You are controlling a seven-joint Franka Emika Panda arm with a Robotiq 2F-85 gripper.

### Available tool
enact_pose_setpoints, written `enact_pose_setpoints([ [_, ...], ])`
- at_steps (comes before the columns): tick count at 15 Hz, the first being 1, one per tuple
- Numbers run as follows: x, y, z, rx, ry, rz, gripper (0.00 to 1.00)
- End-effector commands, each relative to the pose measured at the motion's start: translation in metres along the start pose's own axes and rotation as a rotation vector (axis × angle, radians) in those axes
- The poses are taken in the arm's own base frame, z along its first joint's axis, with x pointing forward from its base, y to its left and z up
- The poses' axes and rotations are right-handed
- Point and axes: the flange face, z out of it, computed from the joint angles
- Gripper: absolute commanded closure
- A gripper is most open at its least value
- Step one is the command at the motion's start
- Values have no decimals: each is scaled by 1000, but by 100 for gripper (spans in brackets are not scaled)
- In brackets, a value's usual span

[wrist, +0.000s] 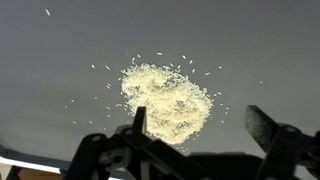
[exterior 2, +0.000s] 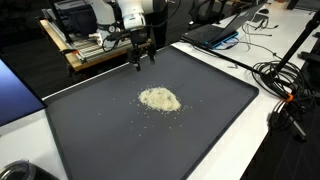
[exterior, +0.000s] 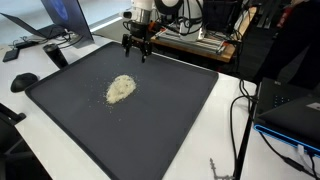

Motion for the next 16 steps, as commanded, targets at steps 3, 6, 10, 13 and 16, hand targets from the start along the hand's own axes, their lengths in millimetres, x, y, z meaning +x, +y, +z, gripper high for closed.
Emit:
enact_pose_setpoints([
  [3, -8, -13, -5, -98, 24, -133, 0],
  [6, -5, -17, -6, -129, 30, -185, 0],
  [10, -5, -27, -1, -160, 10, -315, 0],
  [13, 1, -33, -3, -152, 12, -323, 0],
  [16, 7, -28, -4, -121, 13, -221, 0],
])
